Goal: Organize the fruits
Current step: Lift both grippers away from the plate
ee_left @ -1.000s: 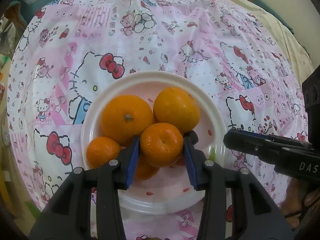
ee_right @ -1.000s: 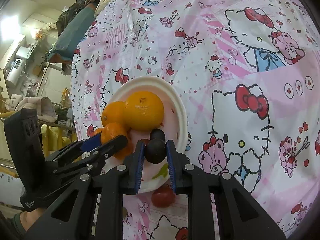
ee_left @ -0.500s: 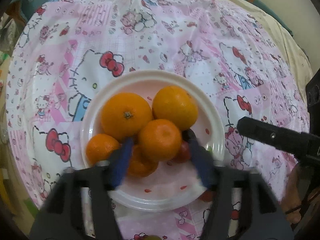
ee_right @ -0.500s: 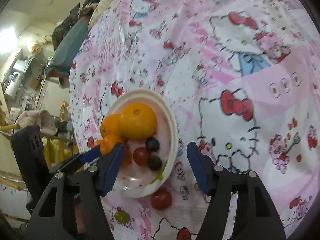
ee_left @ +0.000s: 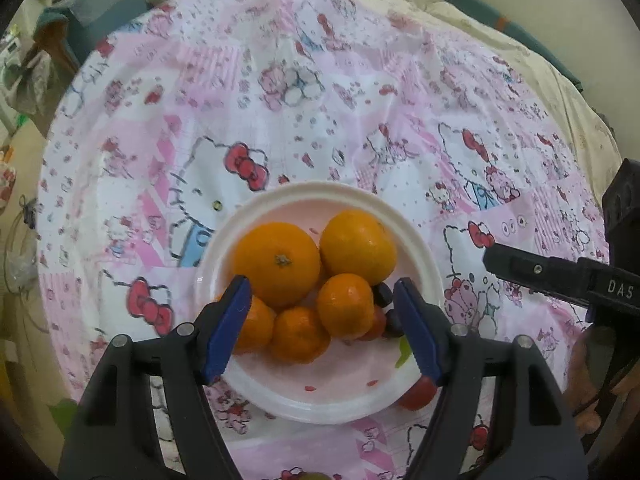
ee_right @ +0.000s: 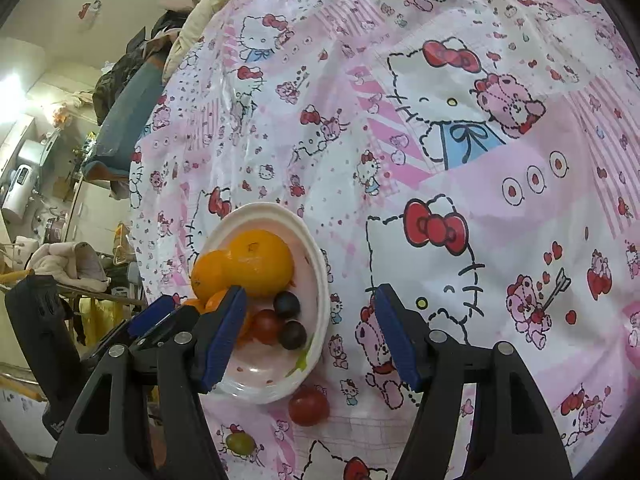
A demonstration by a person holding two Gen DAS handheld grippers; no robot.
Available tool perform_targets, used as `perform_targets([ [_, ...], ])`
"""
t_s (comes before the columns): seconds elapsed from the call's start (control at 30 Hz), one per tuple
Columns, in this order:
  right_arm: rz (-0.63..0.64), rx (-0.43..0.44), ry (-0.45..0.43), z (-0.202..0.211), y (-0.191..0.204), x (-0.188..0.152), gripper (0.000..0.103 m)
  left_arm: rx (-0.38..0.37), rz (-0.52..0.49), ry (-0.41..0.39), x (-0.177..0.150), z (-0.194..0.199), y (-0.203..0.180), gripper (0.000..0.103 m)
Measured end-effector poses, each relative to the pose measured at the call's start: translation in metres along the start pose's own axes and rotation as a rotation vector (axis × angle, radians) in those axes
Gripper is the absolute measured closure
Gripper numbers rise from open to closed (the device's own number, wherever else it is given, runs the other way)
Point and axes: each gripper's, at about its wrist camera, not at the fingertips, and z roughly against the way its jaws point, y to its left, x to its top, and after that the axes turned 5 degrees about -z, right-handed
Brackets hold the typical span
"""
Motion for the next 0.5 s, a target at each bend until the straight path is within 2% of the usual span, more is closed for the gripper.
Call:
perform_targets([
  [0.17,0.002,0.007,-0.020,0.013,0.002,-0.004,0.034,0.018,0.056,-0.031,-0.006,0.017,0.014,0.033],
  [0.27,0.009,0.004,-0.032,0.022,0.003,-0.009,0.034,0.015,0.077,-0.018,-0.014,0.024,0.020,0.033],
  [0.5,0.038,0.004,-0.047,0.041,0.011,-0.023,0.034,0.066,0.066,-0.012,-0.038,0.046,0.024,0.033],
])
